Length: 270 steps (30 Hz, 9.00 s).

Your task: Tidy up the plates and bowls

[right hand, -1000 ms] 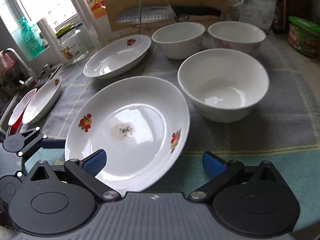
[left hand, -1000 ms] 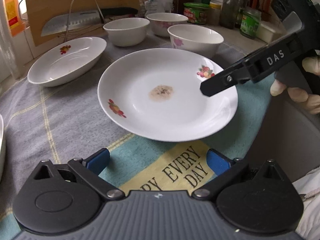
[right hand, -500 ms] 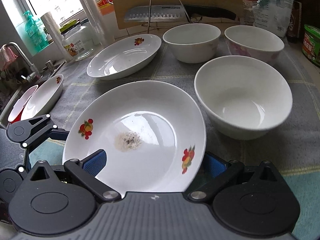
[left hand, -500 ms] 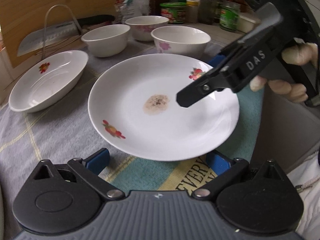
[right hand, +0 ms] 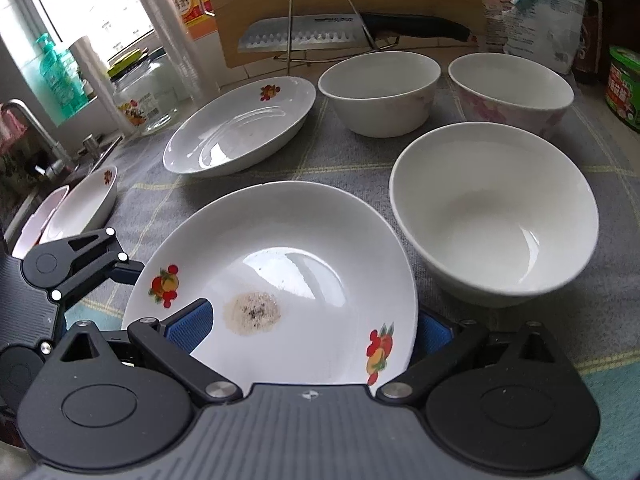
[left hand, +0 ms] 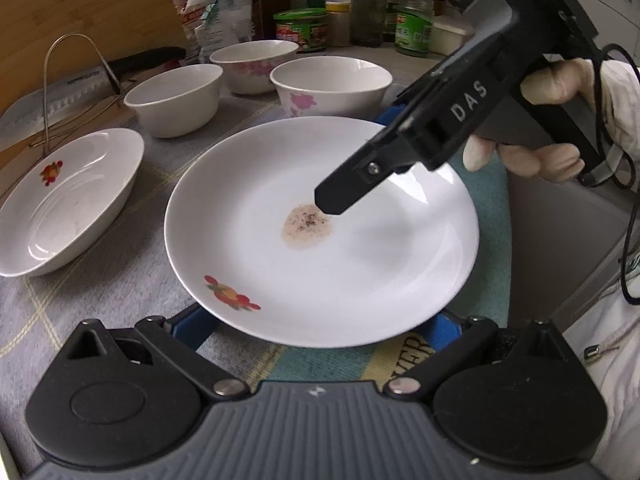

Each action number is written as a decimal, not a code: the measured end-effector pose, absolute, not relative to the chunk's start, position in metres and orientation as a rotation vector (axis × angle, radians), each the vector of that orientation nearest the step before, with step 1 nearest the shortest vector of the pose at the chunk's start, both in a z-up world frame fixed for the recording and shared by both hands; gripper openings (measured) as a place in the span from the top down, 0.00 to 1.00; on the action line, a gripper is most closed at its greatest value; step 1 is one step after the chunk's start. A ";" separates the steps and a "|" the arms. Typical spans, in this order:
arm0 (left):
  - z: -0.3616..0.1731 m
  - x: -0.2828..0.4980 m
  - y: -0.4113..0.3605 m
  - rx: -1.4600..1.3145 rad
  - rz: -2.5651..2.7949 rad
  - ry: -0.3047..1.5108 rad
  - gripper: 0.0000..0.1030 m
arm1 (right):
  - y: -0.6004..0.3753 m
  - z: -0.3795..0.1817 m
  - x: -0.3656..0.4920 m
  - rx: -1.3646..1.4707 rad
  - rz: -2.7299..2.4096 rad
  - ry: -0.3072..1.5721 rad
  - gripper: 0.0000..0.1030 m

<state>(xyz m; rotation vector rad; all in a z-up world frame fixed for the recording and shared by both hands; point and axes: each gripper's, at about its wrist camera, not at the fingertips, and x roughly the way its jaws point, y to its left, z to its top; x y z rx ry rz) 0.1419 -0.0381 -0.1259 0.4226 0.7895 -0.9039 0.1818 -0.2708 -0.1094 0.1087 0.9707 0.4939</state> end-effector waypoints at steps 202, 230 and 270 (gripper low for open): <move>-0.093 0.138 0.224 0.110 -0.560 0.948 0.00 | 0.054 -0.084 0.276 0.008 0.882 1.139 0.00; -0.079 0.144 0.213 0.132 -0.501 1.064 0.01 | 0.060 -0.083 0.279 0.000 0.850 1.170 0.00; -0.080 0.147 0.203 0.095 -0.388 1.084 0.01 | 0.079 -0.077 0.274 -0.191 0.799 1.158 0.00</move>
